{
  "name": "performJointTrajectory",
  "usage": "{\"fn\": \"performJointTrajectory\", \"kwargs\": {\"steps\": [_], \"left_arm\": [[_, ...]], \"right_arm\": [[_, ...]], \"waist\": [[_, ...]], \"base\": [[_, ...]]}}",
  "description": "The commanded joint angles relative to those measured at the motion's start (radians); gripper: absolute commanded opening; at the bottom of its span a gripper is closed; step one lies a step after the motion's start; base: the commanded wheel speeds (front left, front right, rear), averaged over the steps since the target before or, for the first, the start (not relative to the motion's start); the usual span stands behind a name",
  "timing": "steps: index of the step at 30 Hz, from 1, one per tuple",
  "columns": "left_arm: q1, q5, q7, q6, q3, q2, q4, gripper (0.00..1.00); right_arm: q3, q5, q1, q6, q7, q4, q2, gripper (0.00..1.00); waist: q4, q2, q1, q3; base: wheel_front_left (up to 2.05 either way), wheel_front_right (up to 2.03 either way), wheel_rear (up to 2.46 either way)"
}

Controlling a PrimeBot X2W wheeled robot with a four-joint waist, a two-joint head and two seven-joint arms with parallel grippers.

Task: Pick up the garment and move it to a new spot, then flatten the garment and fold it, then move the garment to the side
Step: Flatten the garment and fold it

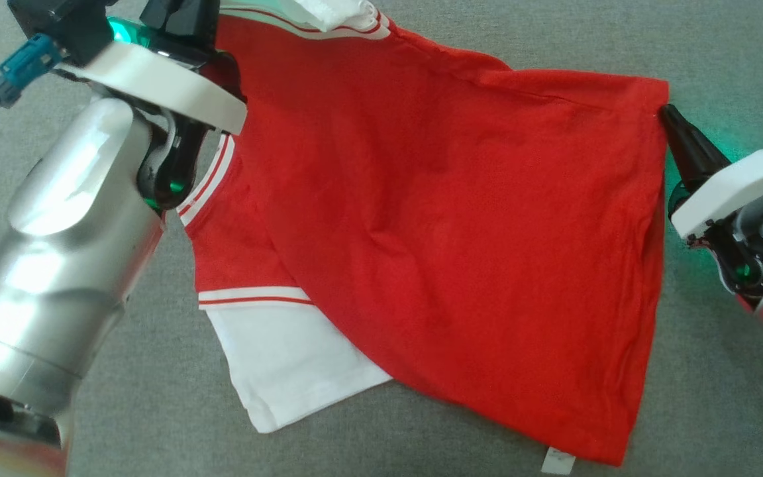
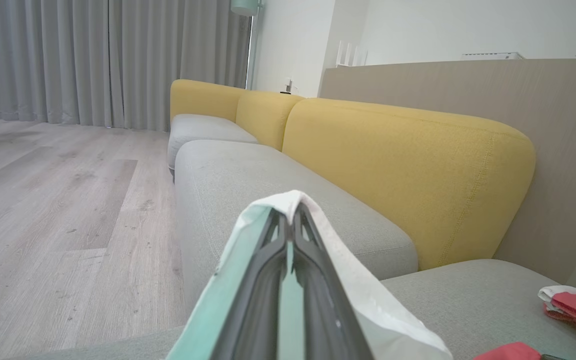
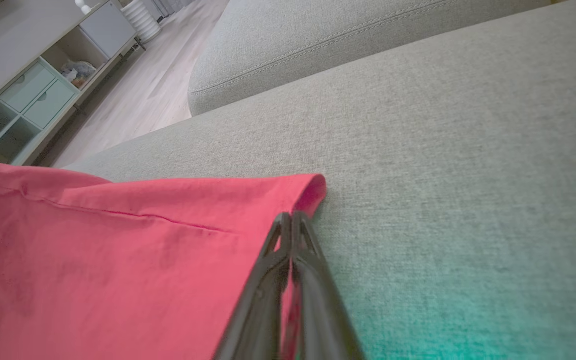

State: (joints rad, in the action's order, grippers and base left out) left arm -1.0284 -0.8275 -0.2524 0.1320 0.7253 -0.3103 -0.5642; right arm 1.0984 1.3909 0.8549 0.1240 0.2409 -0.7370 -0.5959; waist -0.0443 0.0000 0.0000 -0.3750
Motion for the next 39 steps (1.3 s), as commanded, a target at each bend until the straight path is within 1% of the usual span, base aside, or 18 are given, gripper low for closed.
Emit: {"fn": "performJointTrajectory", "kwargs": {"steps": [1,7,11,15,16,21,24,28,32,36,38,39], "left_arm": [[-0.048,-0.003,-0.009,-0.001,-0.033,-0.046,0.021,0.00],[-0.048,-0.005,-0.009,-0.001,-0.032,-0.049,0.016,0.00],[-0.045,0.007,-0.009,-0.001,-0.060,-0.050,0.034,0.00],[-0.043,0.007,-0.009,-0.001,-0.114,-0.069,0.107,0.00],[-0.043,0.007,-0.009,-0.001,-0.114,-0.069,0.107,0.00],[-0.052,-0.023,-0.009,-0.001,-0.184,-0.121,0.209,0.00],[-0.049,-0.061,-0.009,-0.001,-0.188,-0.151,0.249,0.00],[-0.040,-0.123,-0.002,-0.001,-0.160,-0.187,0.302,0.00],[-0.034,-0.163,0.022,-0.001,-0.143,-0.235,0.383,0.00],[-0.031,-0.198,0.035,-0.007,-0.169,-0.267,0.455,0.00],[-0.039,-0.208,0.040,-0.016,-0.186,-0.278,0.491,0.00],[-0.048,-0.217,0.042,-0.030,-0.203,-0.285,0.522,0.00]], "right_arm": [[0.006,0.011,0.001,0.007,0.016,0.007,-0.028,0.00],[0.014,0.015,0.003,0.007,0.018,0.013,-0.033,0.00],[-0.003,0.005,0.011,0.007,0.020,0.042,-0.054,0.00],[-0.113,-0.029,0.034,0.007,0.020,0.110,-0.096,0.00],[-0.113,-0.029,0.034,0.007,0.020,0.110,-0.096,0.00],[-0.262,-0.093,0.036,0.007,0.021,0.223,-0.168,0.00],[-0.328,-0.125,0.017,0.007,0.021,0.290,-0.213,0.00],[-0.405,-0.156,-0.027,0.007,0.021,0.376,-0.274,0.00],[-0.494,-0.185,-0.071,0.007,0.021,0.462,-0.333,0.00],[-0.586,-0.234,-0.101,0.007,0.021,0.531,-0.382,0.00],[-0.633,-0.259,-0.106,0.007,0.021,0.559,-0.401,0.00],[-0.681,-0.287,-0.105,0.007,0.021,0.585,-0.412,0.00]], "waist": [[0.000,0.0000,0.0000,0.000],[0.001,0.0000,0.0000,0.006],[0.006,0.0000,0.0000,0.028],[0.018,0.0000,0.0000,0.067],[0.018,0.0000,0.0000,0.067],[0.031,0.0000,0.0000,0.141],[0.036,0.0000,0.0000,0.194],[0.037,0.0000,0.0000,0.265],[0.046,0.0000,0.0000,0.306],[0.058,0.0000,0.0000,0.333],[0.064,0.0000,0.0000,0.341],[0.071,0.0000,0.0000,0.347]], "base": [[0.00,0.00,0.00],[0.00,0.00,0.00],[0.00,0.00,0.00],[0.00,0.00,0.00],[0.00,0.00,0.00],[0.00,0.00,0.00],[0.00,0.00,0.00],[0.00,0.00,0.00],[0.00,0.00,0.00],[0.00,0.00,0.00],[0.00,0.00,0.00],[0.00,0.00,0.00]]}}
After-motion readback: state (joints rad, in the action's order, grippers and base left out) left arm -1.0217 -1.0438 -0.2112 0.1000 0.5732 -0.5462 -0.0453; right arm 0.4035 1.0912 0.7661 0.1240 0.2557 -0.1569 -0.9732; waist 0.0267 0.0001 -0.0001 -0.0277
